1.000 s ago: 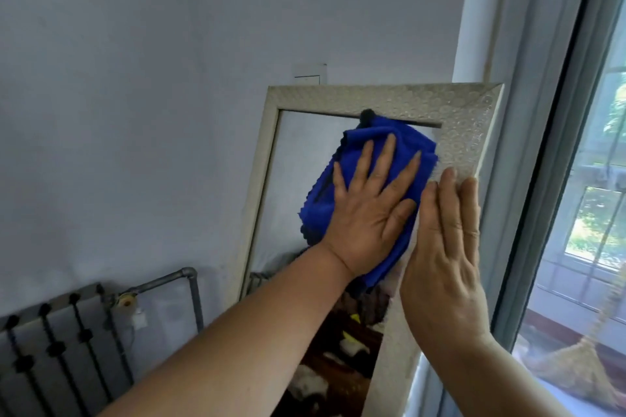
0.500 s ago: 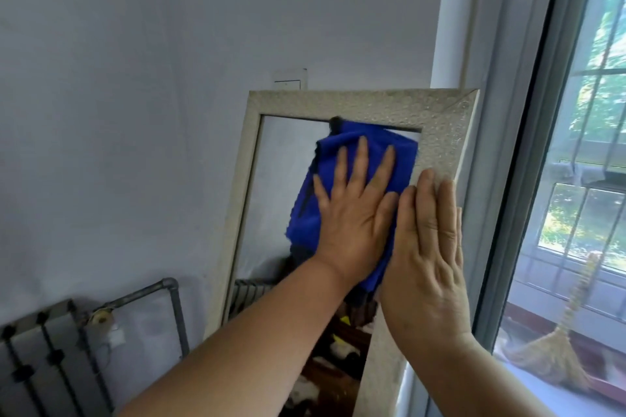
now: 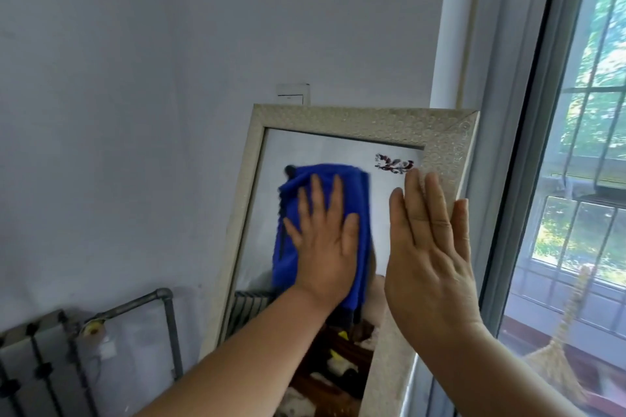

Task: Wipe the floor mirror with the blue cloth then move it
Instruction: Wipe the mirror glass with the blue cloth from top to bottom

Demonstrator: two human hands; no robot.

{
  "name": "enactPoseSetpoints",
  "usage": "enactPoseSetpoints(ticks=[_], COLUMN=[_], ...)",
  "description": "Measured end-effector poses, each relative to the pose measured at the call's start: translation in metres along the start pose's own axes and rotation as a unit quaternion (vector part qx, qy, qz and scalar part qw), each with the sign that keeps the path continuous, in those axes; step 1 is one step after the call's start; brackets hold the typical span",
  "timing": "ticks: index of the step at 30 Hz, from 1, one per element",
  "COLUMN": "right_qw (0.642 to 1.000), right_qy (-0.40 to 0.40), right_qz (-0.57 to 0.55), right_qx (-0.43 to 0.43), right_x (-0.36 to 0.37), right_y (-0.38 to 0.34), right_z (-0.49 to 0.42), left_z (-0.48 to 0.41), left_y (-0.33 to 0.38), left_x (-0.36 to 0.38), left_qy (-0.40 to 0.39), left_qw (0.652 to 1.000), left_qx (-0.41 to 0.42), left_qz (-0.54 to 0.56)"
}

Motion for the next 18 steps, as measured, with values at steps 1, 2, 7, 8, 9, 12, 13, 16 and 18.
enactPoseSetpoints(ticks=[1, 2, 7, 8, 9, 12, 13, 16, 18], right_qw=[1.000, 1.000, 0.998, 0.998, 0.998, 0.998, 0.998, 0.998, 0.998], right_qy=[-0.004, -0.012, -0.024, -0.022, -0.023, -0.028, -0.030, -0.028, -0.025], right_qz=[0.015, 0.024, 0.063, 0.066, 0.066, 0.063, 0.058, 0.047, 0.047], right_qx=[-0.011, -0.014, -0.006, 0.002, 0.007, 0.016, 0.024, 0.041, 0.040], right_x=[0.001, 0.001, 0.003, 0.003, 0.004, 0.001, 0.000, -0.003, -0.003], right_y=[0.002, 0.004, 0.006, 0.006, 0.006, 0.003, 0.003, 0.003, 0.004], right_z=[-0.001, -0.004, -0.012, -0.012, -0.011, -0.012, -0.011, -0.010, -0.009], left_z=[-0.010, -0.024, -0.073, -0.074, -0.073, -0.060, -0.050, -0.021, -0.022], left_y=[0.007, 0.007, -0.044, -0.054, -0.060, -0.061, -0.056, -0.024, 0.002], left_x=[-0.003, -0.009, -0.021, -0.021, -0.020, -0.017, -0.014, -0.005, -0.003], left_qy=[-0.014, -0.021, 0.054, 0.075, 0.088, 0.084, 0.079, 0.041, 0.005], left_qw=[0.998, 0.995, 0.998, 0.993, 0.988, 0.976, 0.973, 0.988, 1.000], left_qx=[0.058, 0.095, -0.038, -0.088, -0.127, -0.194, -0.206, -0.148, -0.029], left_qz=[-0.020, -0.038, -0.006, 0.014, 0.028, 0.057, 0.064, 0.027, 0.000])
Point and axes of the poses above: each hand's wrist, its own z-axis away from the middle knuckle, its own x-axis out of the palm, y = z × x, the point moved 2 cm from there along -z, towards the middle knuckle, and after that the axes turned 5 degrees about z, right-handed, at the moved point
